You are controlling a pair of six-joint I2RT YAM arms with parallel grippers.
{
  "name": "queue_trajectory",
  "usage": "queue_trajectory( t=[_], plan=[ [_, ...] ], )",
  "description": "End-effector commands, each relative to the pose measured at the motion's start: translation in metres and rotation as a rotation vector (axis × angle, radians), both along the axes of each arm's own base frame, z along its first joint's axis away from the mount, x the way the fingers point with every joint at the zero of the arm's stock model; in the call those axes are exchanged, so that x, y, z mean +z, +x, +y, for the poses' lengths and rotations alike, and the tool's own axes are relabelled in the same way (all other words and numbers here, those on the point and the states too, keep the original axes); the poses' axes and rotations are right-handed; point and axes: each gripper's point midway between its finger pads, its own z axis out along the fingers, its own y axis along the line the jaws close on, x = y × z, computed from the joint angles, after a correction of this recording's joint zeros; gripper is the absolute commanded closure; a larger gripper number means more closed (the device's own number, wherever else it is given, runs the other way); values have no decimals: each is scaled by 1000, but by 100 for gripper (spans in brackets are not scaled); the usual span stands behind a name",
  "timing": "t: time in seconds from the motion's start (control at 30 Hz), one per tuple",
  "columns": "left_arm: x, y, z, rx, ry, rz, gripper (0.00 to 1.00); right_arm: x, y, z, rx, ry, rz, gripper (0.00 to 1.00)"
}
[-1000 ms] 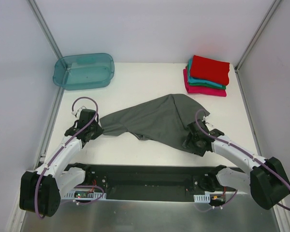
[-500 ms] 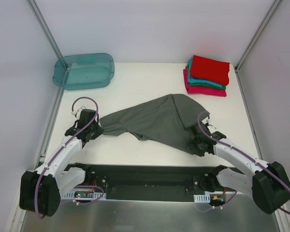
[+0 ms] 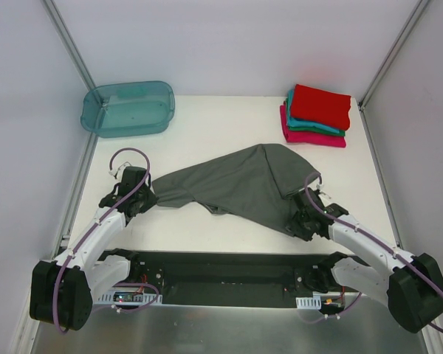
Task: Fold and stack the t-shirts
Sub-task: Flatten out the tshirt
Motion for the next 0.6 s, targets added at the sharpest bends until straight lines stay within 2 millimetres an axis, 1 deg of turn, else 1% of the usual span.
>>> queue_trajectory(
  t=[0.0, 0.13, 0.27, 0.33, 0.37, 0.4, 0.47, 0.5, 0.53, 0.57],
  plan=[
    [-3, -1, 3, 24, 11, 7, 100, 2, -20, -4, 15, -11, 80, 63],
    [-4, -2, 2, 24, 10, 11, 100, 1, -24, -3, 28, -14, 102, 63],
    [-4, -1, 2, 23, 8, 9, 100, -3, -24, 6, 51, 3, 120, 64],
    [-4, -1, 2, 22, 9, 9, 100, -5, -25, 10, 64, 7, 134, 66],
    [-3, -1, 2, 23, 8, 8, 100, -6, -24, 11, 61, 6, 132, 68],
    [-3, -1, 2, 22, 6, 8, 100, -7, -25, 12, 60, 5, 134, 74],
    [-2, -1, 2, 24, 6, 3, 100, -6, -20, 13, 55, 10, 111, 83],
    [-3, -1, 2, 24, 8, 3, 100, -5, -19, 15, 56, 18, 98, 90],
    [-1, 0, 2, 24, 6, -3, 100, -2, -14, 17, 62, 31, 71, 99],
    [0, 0, 2, 24, 8, -5, 100, 4, -9, 19, 78, 41, 33, 99]
  ],
)
